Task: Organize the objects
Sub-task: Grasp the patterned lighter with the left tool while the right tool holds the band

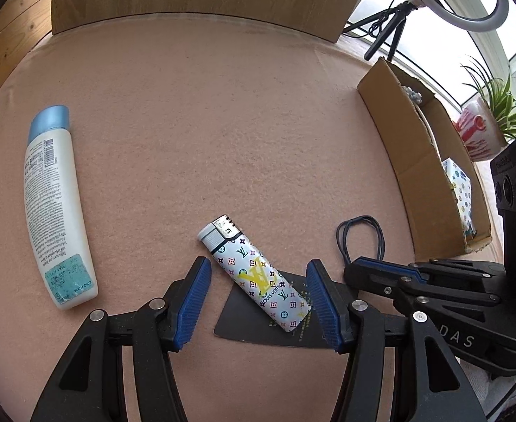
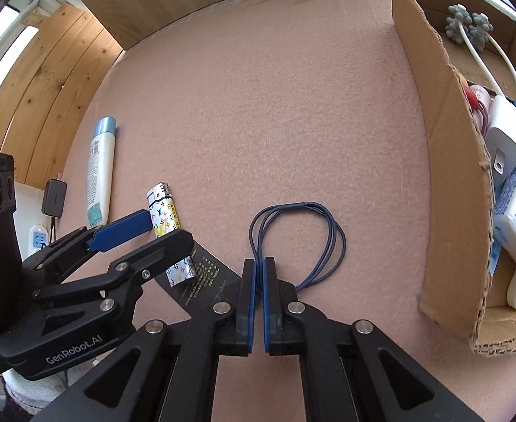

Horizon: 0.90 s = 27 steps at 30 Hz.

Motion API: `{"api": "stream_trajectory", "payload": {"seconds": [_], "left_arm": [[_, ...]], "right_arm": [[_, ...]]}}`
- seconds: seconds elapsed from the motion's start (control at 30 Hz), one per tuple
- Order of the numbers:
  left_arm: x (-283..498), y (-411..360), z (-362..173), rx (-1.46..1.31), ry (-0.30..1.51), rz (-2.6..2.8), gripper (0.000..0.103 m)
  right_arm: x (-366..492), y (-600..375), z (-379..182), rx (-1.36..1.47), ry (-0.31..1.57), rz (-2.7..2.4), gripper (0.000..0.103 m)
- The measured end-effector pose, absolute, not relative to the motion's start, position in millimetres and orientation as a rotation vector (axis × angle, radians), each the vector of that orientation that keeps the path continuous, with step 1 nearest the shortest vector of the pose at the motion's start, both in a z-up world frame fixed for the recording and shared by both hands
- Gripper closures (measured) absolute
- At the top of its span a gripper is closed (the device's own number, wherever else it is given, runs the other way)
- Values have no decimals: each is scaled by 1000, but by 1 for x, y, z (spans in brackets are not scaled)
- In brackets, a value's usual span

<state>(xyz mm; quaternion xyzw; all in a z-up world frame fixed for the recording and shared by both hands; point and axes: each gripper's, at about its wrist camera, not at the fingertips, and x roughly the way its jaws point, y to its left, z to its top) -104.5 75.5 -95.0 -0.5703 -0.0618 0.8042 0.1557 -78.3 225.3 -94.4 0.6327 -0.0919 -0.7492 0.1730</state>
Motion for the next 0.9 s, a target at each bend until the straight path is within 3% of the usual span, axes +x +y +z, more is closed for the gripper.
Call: {"api": "stream_trajectory", "payload": {"seconds": [0.1, 0.23, 0.4, 0.5, 0.8, 0.9], "left_arm": [[-109, 85, -96, -1611, -92, 2321, 46], [-114, 92, -97, -1598, -5, 2334, 64], [-118, 86, -96, -1595, 13, 2322, 69], [-117, 85, -97, -1593, 25, 2315, 69], [-106, 77, -98, -1575, 79, 2302, 74], [-106, 72, -99, -1580, 48, 2305, 78]], "right_arm": [[-70, 230, -94, 1793, -298, -2134, 96], [-65, 240, -88, 1762, -339, -2175, 86], [-64, 235, -87, 1733, -316, -2162, 81], [-59, 223, -88, 1715, -205, -2154, 77], [-59, 187, -89, 1660, 301, -2156, 82], [-60, 186, -90, 1660, 374, -2160, 96]]}}
